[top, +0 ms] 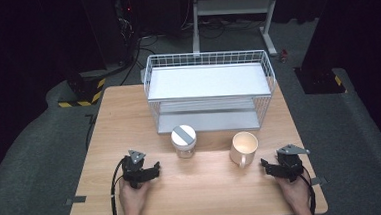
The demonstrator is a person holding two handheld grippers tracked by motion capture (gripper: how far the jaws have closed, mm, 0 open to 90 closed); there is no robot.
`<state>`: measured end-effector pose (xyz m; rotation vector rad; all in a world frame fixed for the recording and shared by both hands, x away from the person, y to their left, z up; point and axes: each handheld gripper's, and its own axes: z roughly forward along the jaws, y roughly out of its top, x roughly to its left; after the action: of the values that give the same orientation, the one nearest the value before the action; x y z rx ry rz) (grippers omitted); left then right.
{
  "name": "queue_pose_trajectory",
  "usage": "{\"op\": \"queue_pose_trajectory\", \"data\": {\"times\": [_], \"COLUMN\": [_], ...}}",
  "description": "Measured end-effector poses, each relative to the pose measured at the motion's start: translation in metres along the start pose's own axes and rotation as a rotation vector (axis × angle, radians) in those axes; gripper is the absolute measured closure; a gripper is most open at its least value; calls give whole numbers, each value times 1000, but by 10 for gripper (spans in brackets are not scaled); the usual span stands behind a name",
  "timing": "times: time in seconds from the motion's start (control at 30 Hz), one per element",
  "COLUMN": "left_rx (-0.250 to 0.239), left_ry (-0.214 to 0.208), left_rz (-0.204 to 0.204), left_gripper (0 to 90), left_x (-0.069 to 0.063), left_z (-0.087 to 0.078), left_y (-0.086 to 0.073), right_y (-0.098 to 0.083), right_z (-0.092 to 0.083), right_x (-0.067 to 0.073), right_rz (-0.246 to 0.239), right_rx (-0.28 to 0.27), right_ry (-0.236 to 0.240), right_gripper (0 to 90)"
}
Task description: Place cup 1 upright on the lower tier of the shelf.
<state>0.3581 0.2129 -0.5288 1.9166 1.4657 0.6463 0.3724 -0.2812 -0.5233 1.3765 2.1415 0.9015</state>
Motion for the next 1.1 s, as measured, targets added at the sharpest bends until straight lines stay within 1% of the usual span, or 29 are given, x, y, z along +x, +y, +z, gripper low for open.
{"op": "queue_pose_trajectory", "data": {"times": [0.27,0.43,0.73,0.87,0.97,1.03,1.07,1.1], "left_rx": [0,1,7,-6,-18,-22,-26,-26], "left_ry": [1,12,11,-1,-16,-29,-37,-37], "left_rz": [-4,-14,-9,14,8,12,6,6], "left_gripper": [162,161,152,145,145,145,147,149], "left_x": [0,-2,-2,-3,-4,-5,-6,-6], "left_z": [0,0,-1,-3,-6,-9,-9,-9], "left_y": [0,0,0,-2,-4,-5,-5,-5], "right_y": [0,0,0,0,0,0,0,0], "right_z": [0,0,0,0,0,0,0,0], "right_x": [0,0,0,0,0,0,0,0], "right_rz": [0,2,1,0,0,0,-1,-1], "right_rx": [0,0,0,0,1,1,1,1], "right_ry": [0,0,0,2,1,2,2,2], "right_gripper": [262,262,262,262,262,262,262,262]}}
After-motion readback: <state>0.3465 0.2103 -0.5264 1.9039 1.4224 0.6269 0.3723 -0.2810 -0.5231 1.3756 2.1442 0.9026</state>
